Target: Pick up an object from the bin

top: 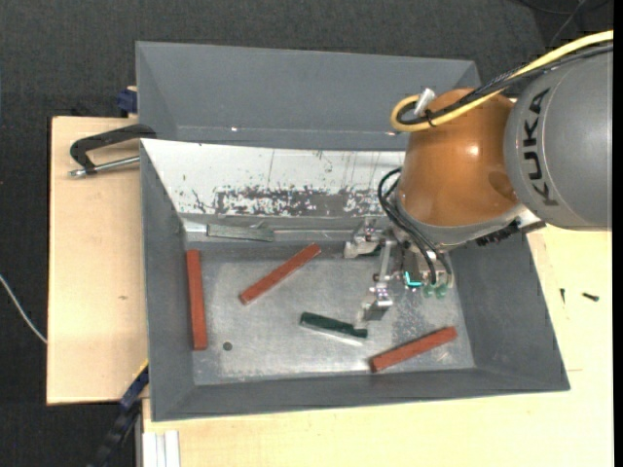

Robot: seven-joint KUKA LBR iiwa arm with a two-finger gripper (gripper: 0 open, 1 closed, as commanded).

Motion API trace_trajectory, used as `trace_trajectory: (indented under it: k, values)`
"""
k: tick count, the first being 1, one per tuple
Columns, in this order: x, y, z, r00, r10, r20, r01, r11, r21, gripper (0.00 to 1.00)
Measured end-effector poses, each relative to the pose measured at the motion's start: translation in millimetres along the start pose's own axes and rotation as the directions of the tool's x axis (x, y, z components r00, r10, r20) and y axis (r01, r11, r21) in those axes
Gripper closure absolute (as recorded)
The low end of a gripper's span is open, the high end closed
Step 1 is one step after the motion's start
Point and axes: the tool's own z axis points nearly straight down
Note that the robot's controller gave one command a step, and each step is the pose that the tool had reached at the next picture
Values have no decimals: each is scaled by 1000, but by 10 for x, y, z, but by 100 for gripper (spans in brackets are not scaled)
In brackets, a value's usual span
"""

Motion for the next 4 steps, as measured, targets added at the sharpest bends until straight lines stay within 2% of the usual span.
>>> trace_trajectory:
  k: [1,2,3,4]
  values:
    - [-11,-2,-35,1000,0,6,0,1000,0,0]
    - [40,27,293,998,-59,12,59,998,1,0]
    - [0,-76,1043,992,-128,1,128,992,0,100]
    - [0,-76,1043,992,-128,1,128,992,0,100]
